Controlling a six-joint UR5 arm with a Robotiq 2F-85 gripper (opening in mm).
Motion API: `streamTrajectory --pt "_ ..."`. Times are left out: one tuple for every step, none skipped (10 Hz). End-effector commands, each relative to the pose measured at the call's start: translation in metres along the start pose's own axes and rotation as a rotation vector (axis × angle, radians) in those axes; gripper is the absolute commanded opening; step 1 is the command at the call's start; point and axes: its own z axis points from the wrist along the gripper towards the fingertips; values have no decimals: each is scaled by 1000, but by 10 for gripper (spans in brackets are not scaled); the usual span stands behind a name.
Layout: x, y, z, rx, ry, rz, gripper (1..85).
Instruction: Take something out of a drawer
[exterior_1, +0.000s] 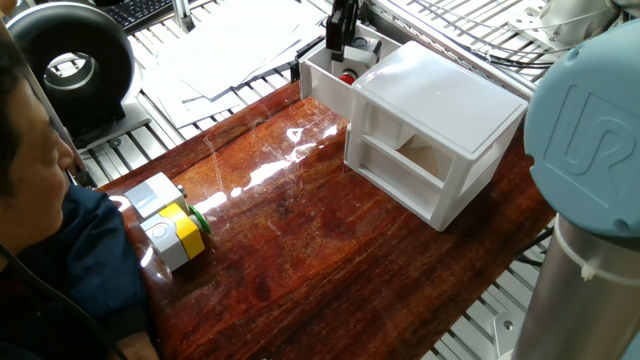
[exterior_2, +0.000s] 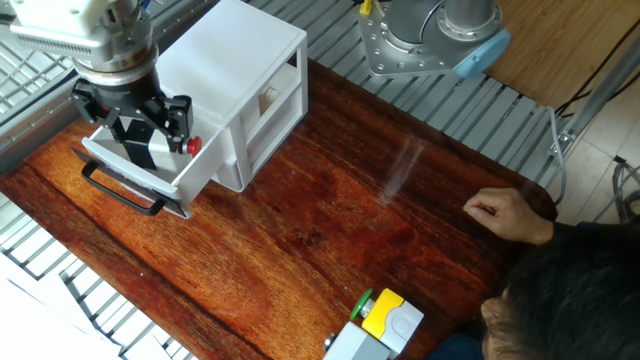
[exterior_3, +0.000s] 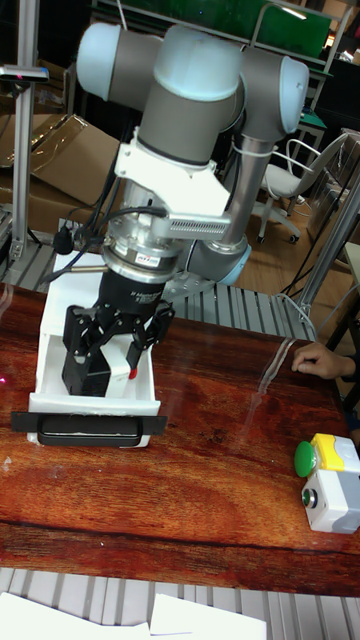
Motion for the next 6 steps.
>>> streamTrajectory --pt "2 -1 -19 37 31 -22 10" --pt "-4 -5 -27 76 45 -38 10" --pt "-8 -2 -34 90 59 -35 10" --pt "-12 5 -38 76 55 -25 10" --pt "-14 9 -39 66 51 -20 10" --pt "-13 13 -45 67 60 -15 10"
